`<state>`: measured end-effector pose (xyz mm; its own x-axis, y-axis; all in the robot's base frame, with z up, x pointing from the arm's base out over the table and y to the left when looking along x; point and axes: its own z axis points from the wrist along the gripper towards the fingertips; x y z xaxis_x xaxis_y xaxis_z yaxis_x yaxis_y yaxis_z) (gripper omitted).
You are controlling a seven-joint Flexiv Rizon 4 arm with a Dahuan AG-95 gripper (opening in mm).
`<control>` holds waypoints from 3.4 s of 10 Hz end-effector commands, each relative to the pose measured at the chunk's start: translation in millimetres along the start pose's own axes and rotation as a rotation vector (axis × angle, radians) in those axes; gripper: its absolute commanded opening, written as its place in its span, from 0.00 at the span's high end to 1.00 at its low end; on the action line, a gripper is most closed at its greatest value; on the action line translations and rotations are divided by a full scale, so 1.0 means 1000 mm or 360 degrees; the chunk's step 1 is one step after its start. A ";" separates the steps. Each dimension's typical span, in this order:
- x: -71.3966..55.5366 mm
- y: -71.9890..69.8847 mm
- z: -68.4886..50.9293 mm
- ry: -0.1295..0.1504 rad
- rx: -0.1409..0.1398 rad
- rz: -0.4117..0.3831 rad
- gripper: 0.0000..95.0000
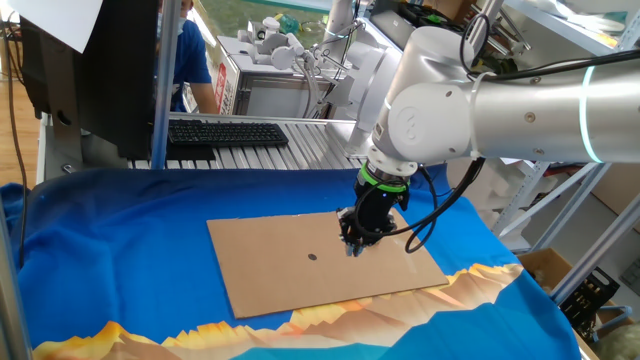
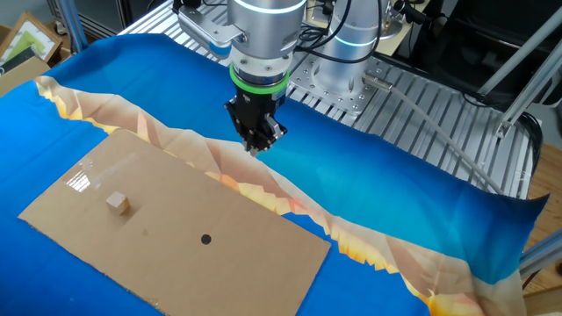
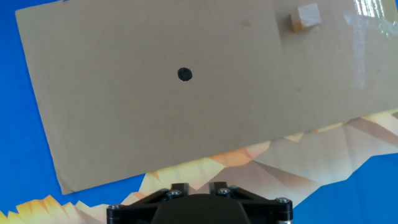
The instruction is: Use the gripper to push the small block from left to right
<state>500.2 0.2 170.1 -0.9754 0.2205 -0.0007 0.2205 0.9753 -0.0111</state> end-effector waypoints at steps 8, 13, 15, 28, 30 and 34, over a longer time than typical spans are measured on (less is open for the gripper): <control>0.000 0.000 0.000 0.0001 0.0000 -0.0006 1.00; 0.000 0.000 0.000 0.0001 0.0000 -0.0004 1.00; 0.000 0.000 0.000 0.0001 0.0000 -0.0005 1.00; 0.001 -0.001 0.001 -0.0038 -0.0105 -0.0354 1.00; 0.001 -0.002 0.002 -0.0059 -0.0111 -0.0386 1.00; 0.001 -0.002 0.002 -0.0062 -0.0112 -0.0405 1.00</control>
<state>499.9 -0.8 168.7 -0.9985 -0.0315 -0.0442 -0.0339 0.9980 0.0543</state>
